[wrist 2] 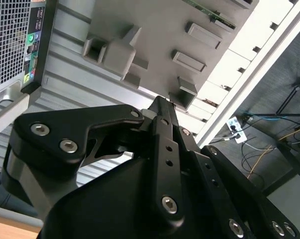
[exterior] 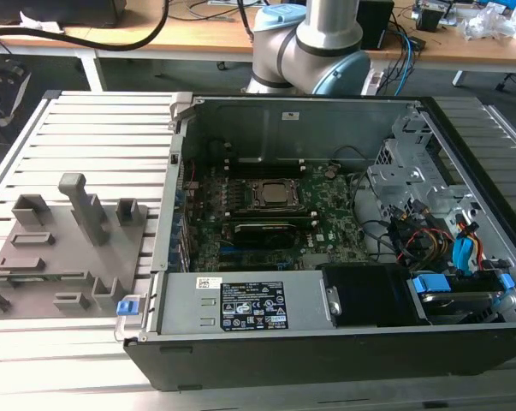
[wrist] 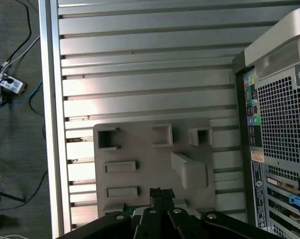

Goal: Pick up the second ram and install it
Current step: 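Reach for the second ram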

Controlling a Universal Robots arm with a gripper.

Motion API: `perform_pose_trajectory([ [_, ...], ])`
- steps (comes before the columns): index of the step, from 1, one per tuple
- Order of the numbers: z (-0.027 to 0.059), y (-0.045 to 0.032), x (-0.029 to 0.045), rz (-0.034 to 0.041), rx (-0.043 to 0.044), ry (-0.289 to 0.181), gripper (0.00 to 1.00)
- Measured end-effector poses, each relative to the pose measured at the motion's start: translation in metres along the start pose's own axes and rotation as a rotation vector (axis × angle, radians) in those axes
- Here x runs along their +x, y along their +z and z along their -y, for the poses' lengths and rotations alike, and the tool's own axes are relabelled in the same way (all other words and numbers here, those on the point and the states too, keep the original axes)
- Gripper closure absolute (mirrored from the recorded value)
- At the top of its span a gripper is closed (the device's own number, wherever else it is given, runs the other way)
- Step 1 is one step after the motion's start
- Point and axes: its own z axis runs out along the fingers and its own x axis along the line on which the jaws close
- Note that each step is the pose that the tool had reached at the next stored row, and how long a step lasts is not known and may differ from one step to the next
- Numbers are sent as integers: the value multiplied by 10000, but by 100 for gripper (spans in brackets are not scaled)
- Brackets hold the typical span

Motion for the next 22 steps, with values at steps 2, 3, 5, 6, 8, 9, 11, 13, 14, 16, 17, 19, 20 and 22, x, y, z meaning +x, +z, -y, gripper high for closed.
perform_pose_trajectory([
  [2,3,0,44,0,0,0,89],
  [3,6,1,77,0,0,0,89],
  [5,11,0,143,0,0,0,89],
  [6,13,0,164,0,0,0,89],
  [8,16,0,206,0,0,0,89],
  [9,18,1,234,0,0,0,89],
  [11,24,3,238,0,0,1,89],
  [13,42,3,234,-1,1,-1,89],
  [14,55,4,231,0,0,0,89],
  [16,96,5,228,0,0,0,89],
  [17,123,5,226,0,0,0,89],
  [19,159,6,223,0,0,0,89],
  [20,183,7,221,0,0,0,89],
  [22,205,8,219,0,0,0,89],
])
